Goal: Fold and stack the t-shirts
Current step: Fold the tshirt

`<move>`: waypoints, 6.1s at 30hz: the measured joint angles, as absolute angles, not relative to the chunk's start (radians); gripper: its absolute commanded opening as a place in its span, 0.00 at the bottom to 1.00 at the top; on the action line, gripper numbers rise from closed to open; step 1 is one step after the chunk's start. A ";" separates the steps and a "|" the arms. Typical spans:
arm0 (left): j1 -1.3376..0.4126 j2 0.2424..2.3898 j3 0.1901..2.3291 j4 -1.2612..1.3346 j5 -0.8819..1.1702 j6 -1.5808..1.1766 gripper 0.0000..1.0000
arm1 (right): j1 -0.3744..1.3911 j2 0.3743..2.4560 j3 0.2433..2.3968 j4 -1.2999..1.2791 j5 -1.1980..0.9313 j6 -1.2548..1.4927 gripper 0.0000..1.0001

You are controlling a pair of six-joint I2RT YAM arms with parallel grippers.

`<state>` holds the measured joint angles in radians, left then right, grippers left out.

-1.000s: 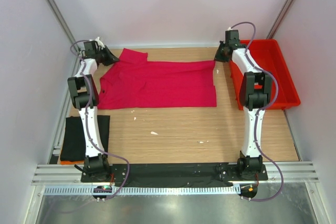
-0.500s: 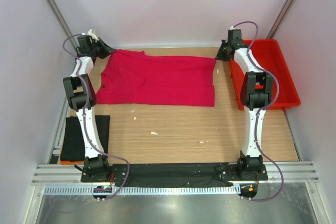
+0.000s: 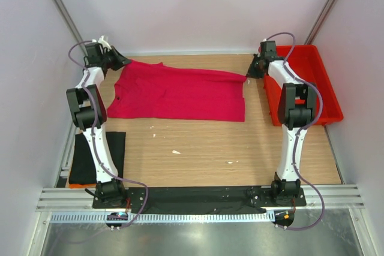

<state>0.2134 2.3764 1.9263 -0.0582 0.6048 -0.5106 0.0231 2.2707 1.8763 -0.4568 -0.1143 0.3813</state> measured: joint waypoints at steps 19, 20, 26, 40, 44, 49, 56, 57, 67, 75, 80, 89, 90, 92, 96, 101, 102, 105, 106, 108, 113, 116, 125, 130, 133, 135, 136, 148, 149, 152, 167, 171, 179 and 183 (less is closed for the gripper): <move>0.260 2.272 1.776 -0.110 0.627 -0.432 0.00 | 0.023 2.109 1.636 -0.430 -0.123 0.412 0.01; 0.261 2.270 1.767 -0.117 0.625 -0.431 0.00 | 0.023 2.109 1.627 -0.429 -0.124 0.414 0.01; 0.269 2.267 1.728 -0.159 0.621 -0.406 0.00 | 0.023 2.098 1.558 -0.427 -0.131 0.414 0.01; 0.273 2.218 1.693 -0.242 0.579 -0.376 0.00 | 0.023 2.093 1.549 -0.424 -0.133 0.414 0.01; 0.276 2.205 1.663 -0.250 0.576 -0.363 0.01 | 0.023 2.093 1.549 -0.424 -0.133 0.414 0.01; 0.279 2.200 1.651 -0.261 0.576 -0.358 0.01 | 0.023 2.093 1.549 -0.424 -0.130 0.414 0.01; 0.283 2.197 1.641 -0.289 0.568 -0.356 0.00 | 0.023 2.093 1.549 -0.424 -0.129 0.414 0.01; 0.284 2.195 1.633 -0.290 0.568 -0.355 0.00 | 0.023 2.093 1.549 -0.424 -0.129 0.414 0.01; 0.290 2.149 1.585 -0.307 0.559 -0.337 0.00 | 0.023 2.093 1.550 -0.424 -0.129 0.417 0.01; 0.290 2.149 1.568 -0.325 0.542 -0.332 0.19 | 0.023 2.093 1.550 -0.425 -0.129 0.418 0.02; 0.297 2.149 1.568 -0.363 0.488 -0.336 0.29 | 0.023 2.093 1.561 -0.457 -0.118 0.410 0.40; 0.277 2.012 1.579 -0.401 0.320 -0.398 0.34 | 0.103 2.093 1.705 -0.528 0.015 0.364 0.65; 0.266 1.990 1.592 -0.395 0.317 -0.403 0.36 | 0.131 2.093 1.727 -0.528 0.025 0.364 0.65; 0.237 1.974 1.628 -0.369 0.338 -0.408 0.38 | 0.187 2.103 1.769 -0.524 0.026 0.371 0.59; 0.127 2.009 1.715 -0.299 0.423 -0.407 0.38 | 0.296 2.177 1.888 -0.463 -0.039 0.439 0.30; -0.062 2.102 1.745 -0.243 0.479 -0.400 0.36 | 0.370 2.310 1.987 -0.418 -0.139 0.551 0.25; -0.101 2.125 1.748 -0.241 0.483 -0.393 0.35 | 0.371 2.327 1.990 -0.418 -0.150 0.563 0.25; -0.190 2.195 1.761 -0.250 0.495 -0.382 0.33 | 0.364 2.371 1.990 -0.427 -0.178 0.598 0.26; -0.212 2.207 1.765 -0.254 0.496 -0.381 0.33 | 0.361 2.379 1.990 -0.434 -0.183 0.605 0.26; -0.239 2.234 1.774 -0.265 0.495 -0.381 0.32 | 0.357 2.385 1.983 -0.446 -0.194 0.613 0.27; -0.255 2.251 1.785 -0.286 0.478 -0.381 0.32 | 0.348 2.381 1.928 -0.428 -0.217 0.629 0.26; -0.254 2.253 1.803 -0.297 0.463 -0.381 0.31 | 0.349 2.374 1.899 -0.413 -0.236 0.635 0.25; -0.254 2.289 1.852 -0.336 0.453 -0.377 0.30 | 0.350 2.363 1.883 -0.420 -0.260 0.632 0.24; -0.256 2.315 1.867 -0.357 0.453 -0.376 0.30 | 0.351 2.328 1.844 -0.428 -0.264 0.618 0.24; -0.259 2.329 1.874 -0.362 0.453 -0.376 0.29 | 0.352 2.302 1.817 -0.429 -0.268 0.606 0.25; -0.261 2.335 1.874 -0.368 0.453 -0.376 0.29 | 0.352 2.289 1.805 -0.430 -0.273 0.602 0.25; -0.261 2.337 1.874 -0.370 0.453 -0.376 0.29 | 0.352 2.283 1.797 -0.432 -0.276 0.600 0.25; -0.263 2.341 1.922 -0.402 0.423 -0.326 0.30 | 0.352 2.264 1.753 -0.449 -0.291 0.583 0.30; -0.263 2.341 1.929 -0.411 0.410 -0.314 0.31 | 0.352 2.264 1.759 -0.451 -0.284 0.582 0.32; -0.263 2.350 1.968 -0.456 0.364 -0.275 0.35 | 0.352 2.265 1.793 -0.461 -0.257 0.581 0.37; -0.207 2.431 2.197 -0.585 0.074 -0.146 0.51 | 0.342 2.267 1.909 -0.510 -0.124 0.569 0.56; -0.213 2.488 2.223 -0.602 0.015 -0.120 0.45 | 0.334 2.264 1.888 -0.495 -0.125 0.557 0.56; -0.228 2.547 2.283 -0.635 -0.062 -0.101 0.34 | 0.295 2.245 1.774 -0.493 -0.133 0.552 0.56; -0.229 2.552 2.294 -0.650 -0.084 -0.101 0.24 | 0.277 2.233 1.763 -0.493 -0.137 0.553 0.56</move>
